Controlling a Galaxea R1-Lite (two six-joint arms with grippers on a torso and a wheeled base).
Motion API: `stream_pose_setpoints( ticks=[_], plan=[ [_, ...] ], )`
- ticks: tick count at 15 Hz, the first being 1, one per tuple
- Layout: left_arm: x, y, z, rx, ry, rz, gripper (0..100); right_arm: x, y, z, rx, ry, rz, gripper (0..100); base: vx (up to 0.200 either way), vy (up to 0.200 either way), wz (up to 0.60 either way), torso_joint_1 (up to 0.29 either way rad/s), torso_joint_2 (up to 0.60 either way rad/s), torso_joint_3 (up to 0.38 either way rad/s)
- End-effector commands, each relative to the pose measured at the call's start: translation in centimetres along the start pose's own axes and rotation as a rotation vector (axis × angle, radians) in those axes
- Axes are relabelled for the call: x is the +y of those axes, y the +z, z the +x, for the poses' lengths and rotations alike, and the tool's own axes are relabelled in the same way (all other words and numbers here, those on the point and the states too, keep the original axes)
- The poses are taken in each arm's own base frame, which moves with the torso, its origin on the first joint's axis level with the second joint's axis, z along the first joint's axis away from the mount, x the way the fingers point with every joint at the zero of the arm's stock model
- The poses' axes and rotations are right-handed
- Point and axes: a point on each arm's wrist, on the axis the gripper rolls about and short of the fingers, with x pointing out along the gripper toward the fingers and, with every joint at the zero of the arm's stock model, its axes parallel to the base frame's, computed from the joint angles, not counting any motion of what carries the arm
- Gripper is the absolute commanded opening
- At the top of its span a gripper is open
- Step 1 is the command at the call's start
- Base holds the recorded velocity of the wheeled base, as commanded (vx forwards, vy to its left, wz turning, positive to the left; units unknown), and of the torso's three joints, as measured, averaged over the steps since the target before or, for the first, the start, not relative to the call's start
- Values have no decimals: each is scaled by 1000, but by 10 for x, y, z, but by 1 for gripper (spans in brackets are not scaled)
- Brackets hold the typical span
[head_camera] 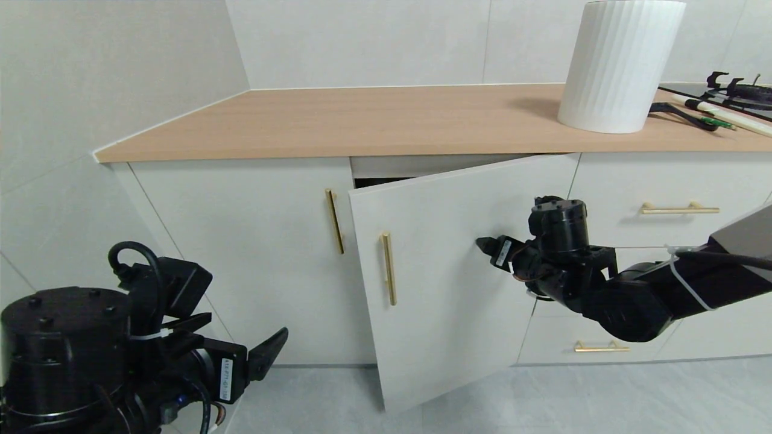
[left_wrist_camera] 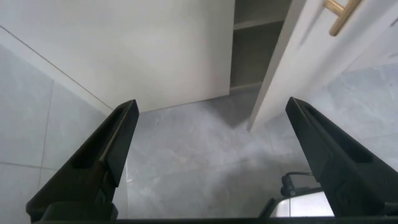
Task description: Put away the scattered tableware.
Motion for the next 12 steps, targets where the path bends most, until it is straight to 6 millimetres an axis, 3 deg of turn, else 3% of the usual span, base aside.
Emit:
stream_pose_setpoints(
  ticks=[1,12],
  plan=[
    [0,0,0,-1,0,-1,100,0,0,7,-23,-19,8,100,0,0,0,0,0,0],
    [0,0,0,1,0,0,100,-16,22,42,-183,-172,99,100,0,0,0,0,0,0]
  ],
)
